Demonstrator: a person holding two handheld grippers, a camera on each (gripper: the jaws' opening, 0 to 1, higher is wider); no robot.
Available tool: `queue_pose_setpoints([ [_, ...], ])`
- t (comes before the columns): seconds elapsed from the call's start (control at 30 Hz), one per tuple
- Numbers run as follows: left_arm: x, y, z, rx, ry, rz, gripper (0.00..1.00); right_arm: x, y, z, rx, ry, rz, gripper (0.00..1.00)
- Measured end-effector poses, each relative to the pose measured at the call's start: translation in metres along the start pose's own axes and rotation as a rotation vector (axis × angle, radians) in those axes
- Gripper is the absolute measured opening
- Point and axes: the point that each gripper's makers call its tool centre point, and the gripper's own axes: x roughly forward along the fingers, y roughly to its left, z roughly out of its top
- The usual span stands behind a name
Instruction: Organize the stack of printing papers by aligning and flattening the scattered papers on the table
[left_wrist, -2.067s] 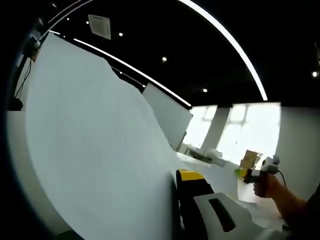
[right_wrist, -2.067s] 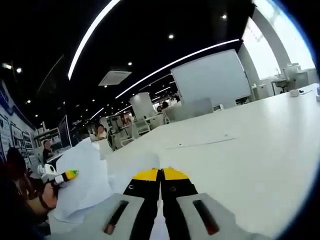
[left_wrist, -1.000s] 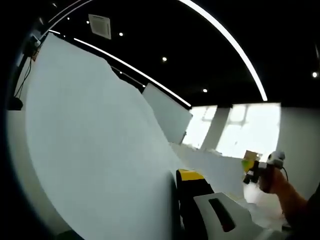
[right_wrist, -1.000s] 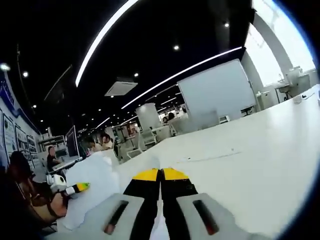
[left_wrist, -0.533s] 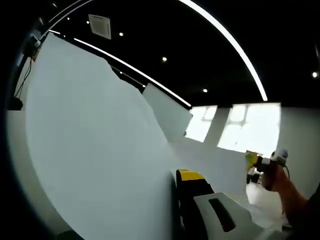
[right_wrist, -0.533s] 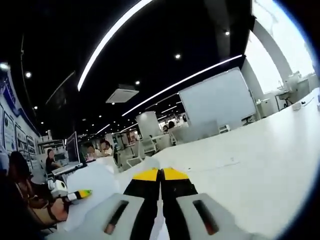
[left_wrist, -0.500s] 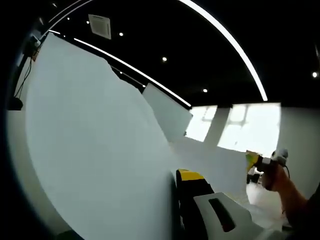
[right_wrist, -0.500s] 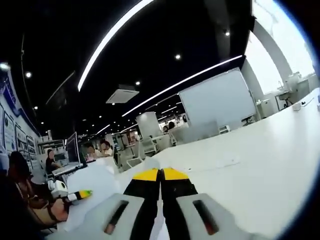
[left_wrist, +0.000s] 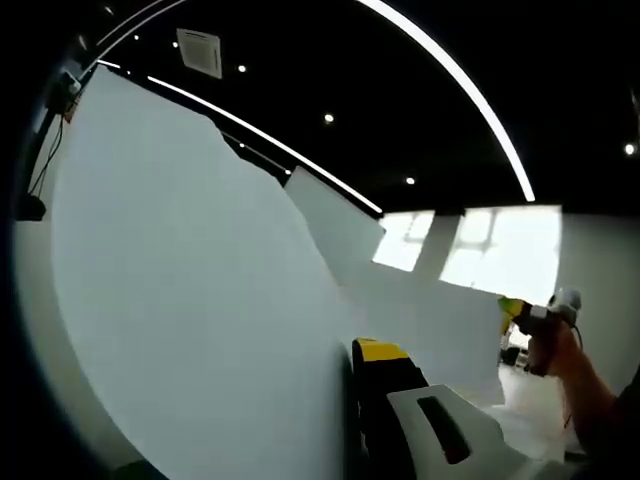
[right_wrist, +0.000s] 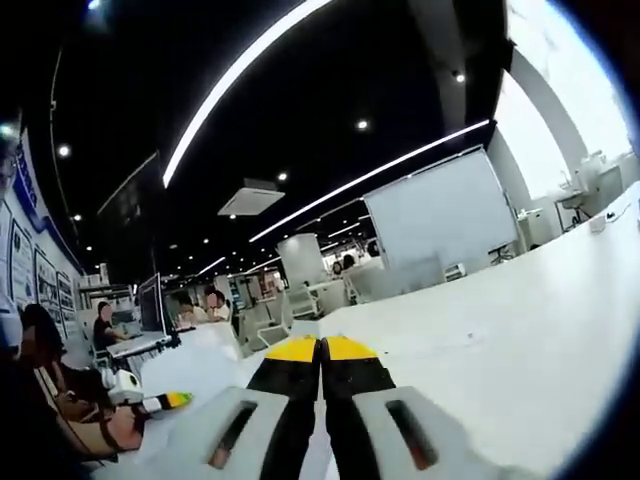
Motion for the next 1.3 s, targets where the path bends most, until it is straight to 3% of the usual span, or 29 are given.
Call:
queue_pose_setpoints([
  [0.33,0.0,-0.002,0.0,0.003,0.002,0.0,0.12,0.005,0.014,0.022,-0.017,-0.041,0.03,0.0],
  [1.3,0.0,-0.003,0.0,-0.001,0.001,-0.002,0.12,0.013,0.05,0.056,-0.067,-0.083,0.12,0.0],
])
